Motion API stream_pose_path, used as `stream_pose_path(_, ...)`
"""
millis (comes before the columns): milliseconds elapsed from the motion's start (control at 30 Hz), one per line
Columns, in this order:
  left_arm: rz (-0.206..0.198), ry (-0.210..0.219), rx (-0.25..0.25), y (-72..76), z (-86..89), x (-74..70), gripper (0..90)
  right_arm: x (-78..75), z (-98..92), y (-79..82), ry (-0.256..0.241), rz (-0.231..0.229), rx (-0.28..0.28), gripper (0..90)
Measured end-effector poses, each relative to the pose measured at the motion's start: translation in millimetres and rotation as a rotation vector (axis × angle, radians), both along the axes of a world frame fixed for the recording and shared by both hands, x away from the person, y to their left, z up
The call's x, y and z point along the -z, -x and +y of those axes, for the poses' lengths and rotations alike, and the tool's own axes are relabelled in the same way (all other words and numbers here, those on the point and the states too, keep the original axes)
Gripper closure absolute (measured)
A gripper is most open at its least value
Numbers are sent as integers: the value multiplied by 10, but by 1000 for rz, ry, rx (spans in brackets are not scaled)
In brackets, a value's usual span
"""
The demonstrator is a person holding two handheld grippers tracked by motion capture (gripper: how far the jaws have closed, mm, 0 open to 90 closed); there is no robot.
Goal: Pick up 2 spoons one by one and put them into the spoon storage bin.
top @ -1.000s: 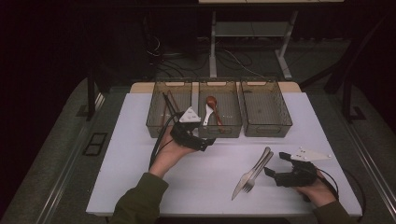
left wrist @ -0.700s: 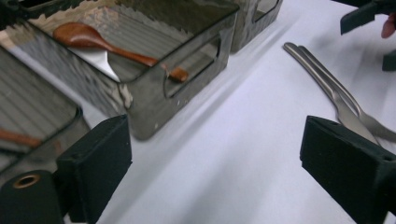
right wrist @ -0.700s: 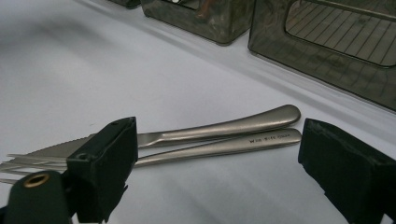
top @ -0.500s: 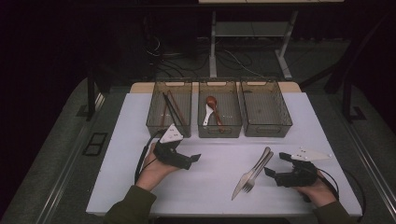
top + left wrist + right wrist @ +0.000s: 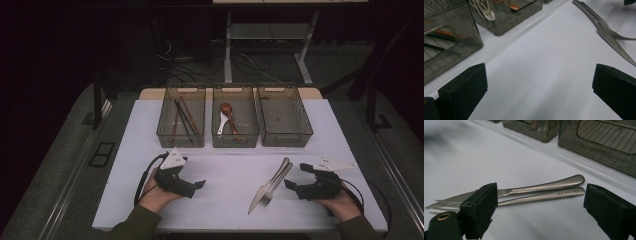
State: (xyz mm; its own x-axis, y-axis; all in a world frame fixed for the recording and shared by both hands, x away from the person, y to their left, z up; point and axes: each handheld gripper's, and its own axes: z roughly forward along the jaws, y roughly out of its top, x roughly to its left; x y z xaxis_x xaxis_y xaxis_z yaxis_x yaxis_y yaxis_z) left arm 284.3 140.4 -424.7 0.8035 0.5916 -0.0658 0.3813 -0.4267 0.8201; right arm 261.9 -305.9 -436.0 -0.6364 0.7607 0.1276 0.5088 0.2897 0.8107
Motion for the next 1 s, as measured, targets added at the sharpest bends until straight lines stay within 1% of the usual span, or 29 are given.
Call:
stream_pose_path(67, -13, -3, 2, 46, 27, 6, 0, -30, 4, -2, 14, 3, -1, 122)
stream_pose_path(133, -24, 1, 6, 83, 54, 20, 0, -65, 8, -9, 36, 8, -20, 121)
stream_pose_path(200, -11, 4, 6, 106, 72, 49, 0, -94, 19, -14, 48, 18, -35, 122)
stream_pose_path(300, 1, 6, 12, 130, 91, 93, 0, -95, 52, -43, 71, 51, -57, 153)
stream_pose_path(367, 11, 18, 10, 137, 94, 105, 0, -99, 76, -65, 77, 65, -70, 229)
stream_pose_path(400, 10, 16, 10, 135, 96, 103, 0, -109, 86, -76, 78, 68, -73, 245)
stream_pose_path(433, 7, 21, 9, 134, 94, 101, 0, -116, 94, -94, 77, 68, -81, 280)
stream_pose_path(467, 6, 21, 11, 134, 93, 97, 0, -123, 101, -115, 73, 69, -89, 333)
stream_pose_path(633, 3, 13, 17, 132, 84, 101, 0, -130, 137, -244, 83, 92, -107, 534)
stream_pose_path(667, 2, 11, 19, 131, 83, 98, 0, -129, 141, -264, 86, 99, -108, 580)
stream_pose_path(767, 1, 8, 24, 131, 74, 95, 0, -134, 144, -329, 91, 92, -113, 745)
stream_pose_path(867, 2, 1, 28, 132, 64, 103, 0, -133, 156, -395, 95, 97, -128, 879)
stream_pose_path(900, 1, 0, 29, 132, 62, 105, 0, -124, 161, -415, 102, 102, -134, 897)
stream_pose_path(1000, 3, 1, 30, 130, 61, 105, 0, -79, 186, -459, 127, 122, -148, 900)
